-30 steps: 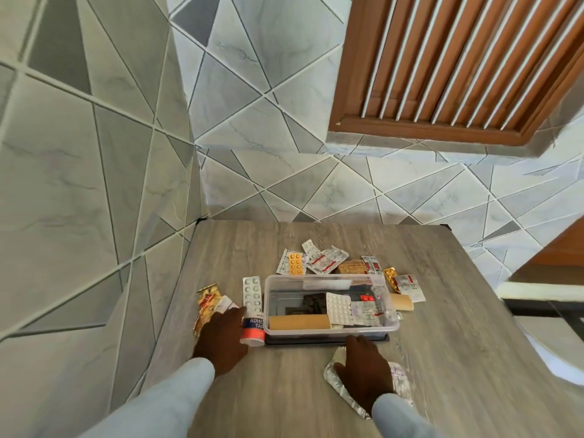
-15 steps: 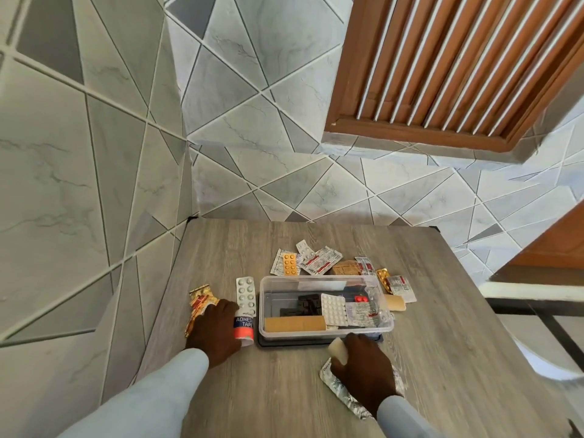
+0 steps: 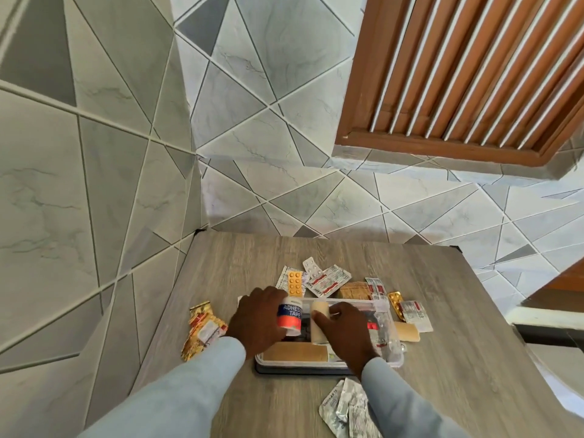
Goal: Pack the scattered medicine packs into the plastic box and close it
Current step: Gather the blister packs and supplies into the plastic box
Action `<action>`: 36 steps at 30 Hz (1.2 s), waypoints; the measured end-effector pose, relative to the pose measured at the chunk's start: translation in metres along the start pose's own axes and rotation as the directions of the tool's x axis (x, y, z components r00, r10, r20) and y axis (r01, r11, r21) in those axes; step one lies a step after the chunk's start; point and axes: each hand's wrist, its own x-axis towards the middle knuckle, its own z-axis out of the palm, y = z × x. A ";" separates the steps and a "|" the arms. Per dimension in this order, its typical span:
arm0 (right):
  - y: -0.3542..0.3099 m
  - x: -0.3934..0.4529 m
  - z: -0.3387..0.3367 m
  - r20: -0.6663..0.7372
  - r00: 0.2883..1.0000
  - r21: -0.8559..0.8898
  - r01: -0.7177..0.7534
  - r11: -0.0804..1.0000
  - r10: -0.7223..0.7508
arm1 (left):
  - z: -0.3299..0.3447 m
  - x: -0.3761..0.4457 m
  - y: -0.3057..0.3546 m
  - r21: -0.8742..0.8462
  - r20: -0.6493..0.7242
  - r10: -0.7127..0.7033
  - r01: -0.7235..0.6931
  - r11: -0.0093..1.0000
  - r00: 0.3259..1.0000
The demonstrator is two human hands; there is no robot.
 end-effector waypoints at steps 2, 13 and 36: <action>0.001 0.015 0.008 0.065 0.997 0.032 -0.039 0.999 0.037 | 0.008 0.013 0.002 0.087 0.074 -0.021 0.014 0.996 0.997; 0.016 0.054 0.039 0.247 0.966 -0.034 -0.068 0.997 0.074 | 0.021 0.026 0.000 0.415 0.177 -0.173 0.086 0.906 0.969; -0.007 0.045 0.054 0.234 0.969 -0.255 -0.024 0.967 0.085 | 0.015 0.011 -0.018 0.283 0.150 -0.017 -0.027 0.959 0.989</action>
